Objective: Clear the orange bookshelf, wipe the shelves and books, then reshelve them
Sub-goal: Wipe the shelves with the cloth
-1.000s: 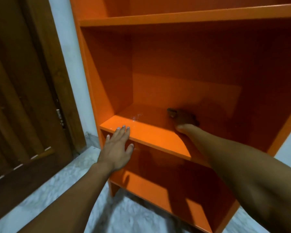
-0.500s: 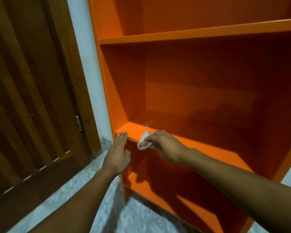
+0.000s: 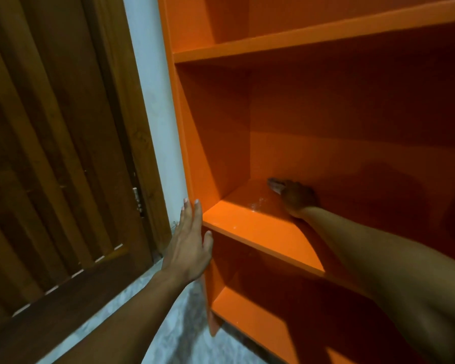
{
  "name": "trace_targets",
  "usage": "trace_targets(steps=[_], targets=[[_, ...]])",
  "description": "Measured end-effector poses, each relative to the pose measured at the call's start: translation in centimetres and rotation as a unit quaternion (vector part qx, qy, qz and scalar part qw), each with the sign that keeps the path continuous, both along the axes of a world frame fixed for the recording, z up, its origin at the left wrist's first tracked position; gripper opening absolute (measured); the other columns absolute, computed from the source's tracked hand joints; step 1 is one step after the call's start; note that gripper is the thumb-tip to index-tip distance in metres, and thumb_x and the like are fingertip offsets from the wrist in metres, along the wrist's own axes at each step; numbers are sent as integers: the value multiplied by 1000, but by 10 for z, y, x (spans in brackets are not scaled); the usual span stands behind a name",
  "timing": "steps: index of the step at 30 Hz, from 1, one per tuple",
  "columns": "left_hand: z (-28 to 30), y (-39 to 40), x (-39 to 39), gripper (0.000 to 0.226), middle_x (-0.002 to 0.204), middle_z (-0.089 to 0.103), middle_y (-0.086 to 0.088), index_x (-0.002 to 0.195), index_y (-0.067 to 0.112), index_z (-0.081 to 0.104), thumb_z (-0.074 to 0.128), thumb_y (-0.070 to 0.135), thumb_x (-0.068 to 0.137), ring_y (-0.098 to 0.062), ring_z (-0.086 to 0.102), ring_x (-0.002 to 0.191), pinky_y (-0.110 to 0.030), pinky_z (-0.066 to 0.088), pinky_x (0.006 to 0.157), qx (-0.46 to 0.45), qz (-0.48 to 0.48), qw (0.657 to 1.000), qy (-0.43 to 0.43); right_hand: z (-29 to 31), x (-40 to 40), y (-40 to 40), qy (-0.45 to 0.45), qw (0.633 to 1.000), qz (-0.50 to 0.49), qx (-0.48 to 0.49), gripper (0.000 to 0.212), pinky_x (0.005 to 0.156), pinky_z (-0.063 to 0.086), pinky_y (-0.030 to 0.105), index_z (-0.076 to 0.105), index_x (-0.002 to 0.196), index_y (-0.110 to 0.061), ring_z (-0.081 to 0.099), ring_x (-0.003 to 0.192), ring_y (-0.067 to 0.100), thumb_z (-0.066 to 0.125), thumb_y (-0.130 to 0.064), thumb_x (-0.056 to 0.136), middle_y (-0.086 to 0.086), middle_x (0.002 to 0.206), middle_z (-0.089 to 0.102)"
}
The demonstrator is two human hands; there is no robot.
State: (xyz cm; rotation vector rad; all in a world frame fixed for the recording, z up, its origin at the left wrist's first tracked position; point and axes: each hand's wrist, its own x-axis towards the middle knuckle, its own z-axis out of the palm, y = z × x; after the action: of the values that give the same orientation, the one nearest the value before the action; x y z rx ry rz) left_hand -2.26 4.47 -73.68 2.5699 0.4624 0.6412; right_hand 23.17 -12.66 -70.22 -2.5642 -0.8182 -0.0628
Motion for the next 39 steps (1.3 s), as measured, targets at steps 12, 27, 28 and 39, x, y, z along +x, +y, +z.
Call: trace_targets(steps=[12, 27, 28, 39], targets=[[-11, 15, 1, 85, 164, -17, 4, 155, 23, -17, 41, 3, 97, -10, -12, 151, -46, 30, 120, 13, -25, 998, -50, 11, -58, 60, 18, 976, 201, -81, 48, 119, 20, 51, 33, 142, -58, 29, 146, 21, 17, -63, 97, -12, 155, 35], [40, 40, -18, 86, 164, 19, 3, 158, 24, 17, 38, -16, 85, -21, 11, 153, -40, 18, 124, 13, -45, 999, 15, 21, -151, 34, 38, 931, 343, 122, 35, 99, 48, 32, 64, 126, -19, 60, 114, 17, 52, -3, 97, 5, 124, 66], [41, 41, -18, 86, 164, 19, 4, 158, 26, 17, 37, -16, 86, -21, 12, 153, -43, 19, 124, 12, -45, 999, 21, 24, -144, 34, 34, 940, 310, 141, 36, 100, 48, 33, 63, 128, -19, 59, 117, 17, 52, -3, 98, 5, 127, 64], [46, 45, -14, 69, 158, 35, -12, 154, 28, 34, 45, -3, 93, -27, 26, 150, -47, 35, 116, -21, -10, 1000, 3, 1, -181, 87, -285, 925, 239, -70, 47, 105, 28, 45, 51, 135, -10, 37, 122, 36, 48, -2, 89, 14, 133, 41]])
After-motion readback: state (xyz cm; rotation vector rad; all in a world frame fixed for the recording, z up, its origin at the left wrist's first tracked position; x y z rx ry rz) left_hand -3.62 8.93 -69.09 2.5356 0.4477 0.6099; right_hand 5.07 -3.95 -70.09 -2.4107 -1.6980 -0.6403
